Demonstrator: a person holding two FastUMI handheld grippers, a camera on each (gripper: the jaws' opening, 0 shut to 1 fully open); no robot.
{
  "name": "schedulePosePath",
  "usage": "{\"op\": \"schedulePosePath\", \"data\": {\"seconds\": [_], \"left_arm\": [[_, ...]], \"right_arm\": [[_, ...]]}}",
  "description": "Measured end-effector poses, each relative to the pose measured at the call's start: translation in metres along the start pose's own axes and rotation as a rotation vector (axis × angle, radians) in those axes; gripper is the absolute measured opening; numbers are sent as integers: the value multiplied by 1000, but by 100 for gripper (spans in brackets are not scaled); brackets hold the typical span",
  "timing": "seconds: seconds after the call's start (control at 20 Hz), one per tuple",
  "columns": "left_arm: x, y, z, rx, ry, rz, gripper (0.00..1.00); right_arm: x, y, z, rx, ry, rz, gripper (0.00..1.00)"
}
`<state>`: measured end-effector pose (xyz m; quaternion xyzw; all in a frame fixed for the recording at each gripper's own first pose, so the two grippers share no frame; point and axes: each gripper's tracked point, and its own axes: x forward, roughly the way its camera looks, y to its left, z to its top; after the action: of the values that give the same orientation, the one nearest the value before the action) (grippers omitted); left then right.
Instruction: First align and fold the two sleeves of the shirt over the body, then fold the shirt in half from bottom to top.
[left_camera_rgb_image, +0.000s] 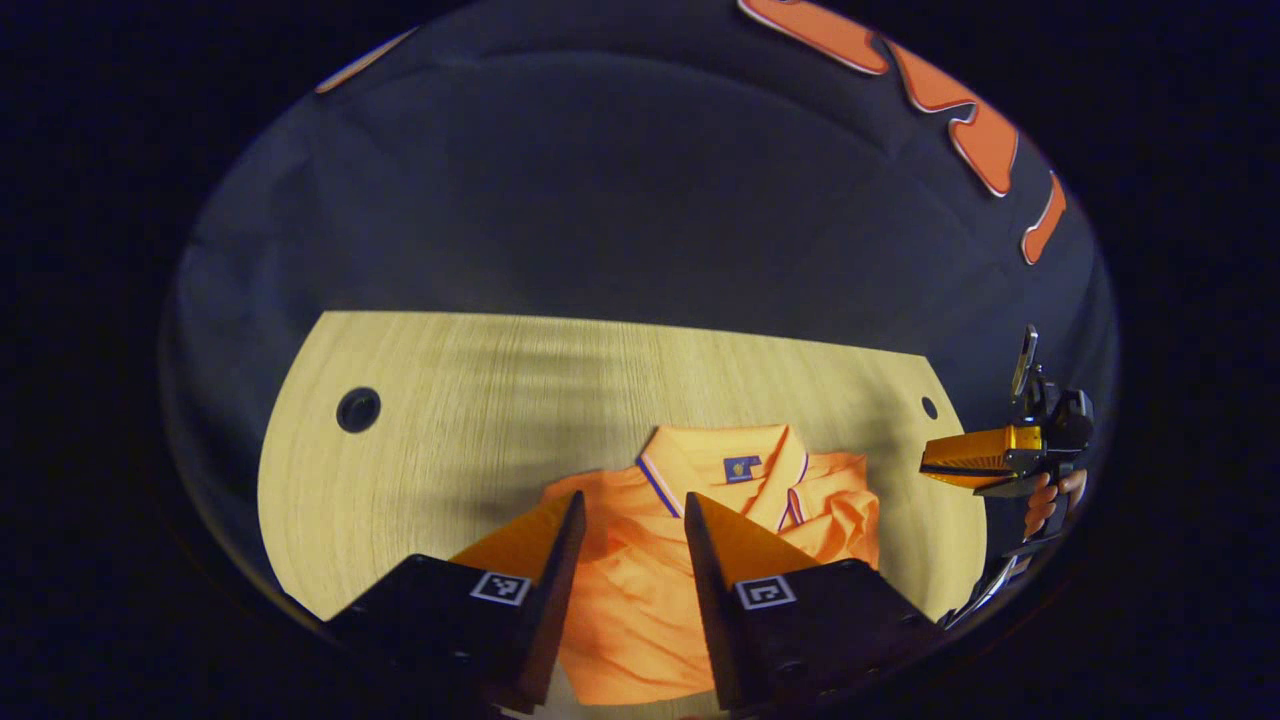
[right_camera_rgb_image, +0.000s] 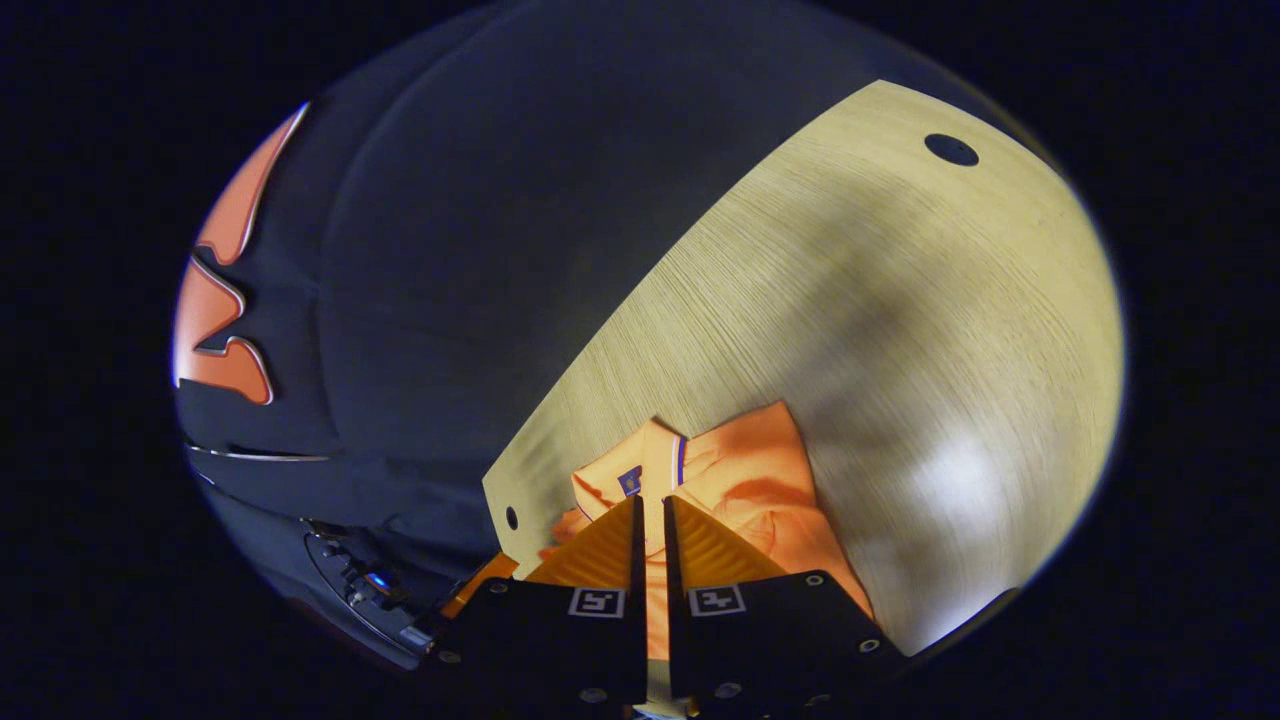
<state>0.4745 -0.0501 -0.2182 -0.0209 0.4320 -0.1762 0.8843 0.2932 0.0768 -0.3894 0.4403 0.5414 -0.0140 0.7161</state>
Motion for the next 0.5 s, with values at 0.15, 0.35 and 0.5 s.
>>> {"op": "schedulePosePath", "data": {"seconds": [0.15, 0.35, 0.5], "left_arm": [[-24, 2, 15, 21, -79, 40, 88], [-73, -7, 34, 13, -207, 67, 95], [-113, -21, 36, 50, -313, 89, 98]], "right_arm": [[-19, 3, -2, -123, -71, -17, 37], [-56, 21, -8, -291, -196, 0, 77], [-95, 39, -10, -384, -300, 25, 91]]}}
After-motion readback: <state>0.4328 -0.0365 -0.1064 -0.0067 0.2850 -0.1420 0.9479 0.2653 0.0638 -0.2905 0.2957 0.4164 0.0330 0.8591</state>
